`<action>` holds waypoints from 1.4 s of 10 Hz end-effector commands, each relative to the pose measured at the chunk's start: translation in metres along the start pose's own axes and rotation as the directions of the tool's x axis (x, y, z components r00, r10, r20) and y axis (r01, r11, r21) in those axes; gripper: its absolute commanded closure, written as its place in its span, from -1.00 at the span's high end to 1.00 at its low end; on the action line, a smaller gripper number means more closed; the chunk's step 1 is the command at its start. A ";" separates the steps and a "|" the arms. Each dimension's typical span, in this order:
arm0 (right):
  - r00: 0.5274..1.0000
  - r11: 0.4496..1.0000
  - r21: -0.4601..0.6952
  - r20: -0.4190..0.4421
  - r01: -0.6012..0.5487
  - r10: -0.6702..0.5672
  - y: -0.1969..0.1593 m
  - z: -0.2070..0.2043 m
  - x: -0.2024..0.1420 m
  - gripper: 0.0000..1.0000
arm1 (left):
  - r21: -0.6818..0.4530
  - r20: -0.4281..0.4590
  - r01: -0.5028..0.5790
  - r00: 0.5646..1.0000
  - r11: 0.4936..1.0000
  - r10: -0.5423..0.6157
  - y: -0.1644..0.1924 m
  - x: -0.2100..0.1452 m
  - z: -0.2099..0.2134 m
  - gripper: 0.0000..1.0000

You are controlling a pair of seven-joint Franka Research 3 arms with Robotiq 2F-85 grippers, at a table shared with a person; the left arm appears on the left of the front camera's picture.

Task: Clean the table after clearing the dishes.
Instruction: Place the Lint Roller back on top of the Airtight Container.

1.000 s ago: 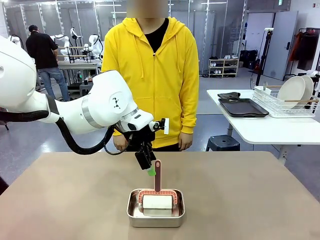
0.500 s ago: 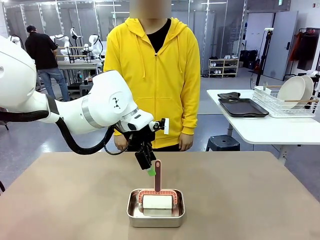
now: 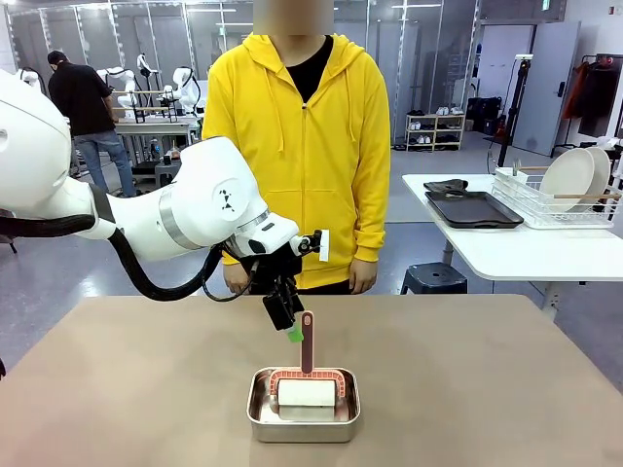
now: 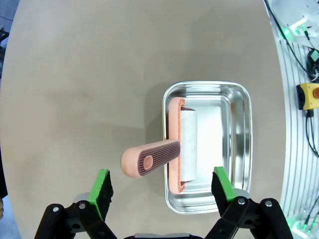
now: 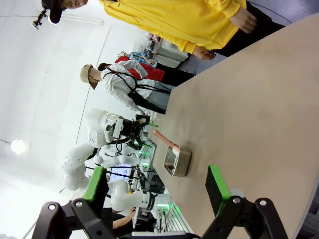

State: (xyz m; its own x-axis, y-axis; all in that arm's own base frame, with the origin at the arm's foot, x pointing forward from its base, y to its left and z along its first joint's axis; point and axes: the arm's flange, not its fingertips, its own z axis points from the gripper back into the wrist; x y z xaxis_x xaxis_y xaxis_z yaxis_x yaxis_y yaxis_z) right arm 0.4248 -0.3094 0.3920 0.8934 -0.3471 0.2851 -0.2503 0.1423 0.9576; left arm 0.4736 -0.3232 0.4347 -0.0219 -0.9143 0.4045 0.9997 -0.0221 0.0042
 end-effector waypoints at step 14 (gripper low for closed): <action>1.000 1.000 -0.005 -0.014 0.000 0.000 0.004 0.000 -0.001 1.00 | -0.660 0.443 -0.615 0.145 0.432 0.885 -0.041 -0.333 0.254 1.00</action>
State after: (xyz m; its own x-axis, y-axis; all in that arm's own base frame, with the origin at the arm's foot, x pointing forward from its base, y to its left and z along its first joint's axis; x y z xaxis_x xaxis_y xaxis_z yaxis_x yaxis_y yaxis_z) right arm 0.4243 -0.3099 0.3923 0.8929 -0.3481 0.2858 -0.2506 0.1431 0.9574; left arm 0.4506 0.0673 0.5295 0.8676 -0.0938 0.4883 0.4921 0.3028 -0.8162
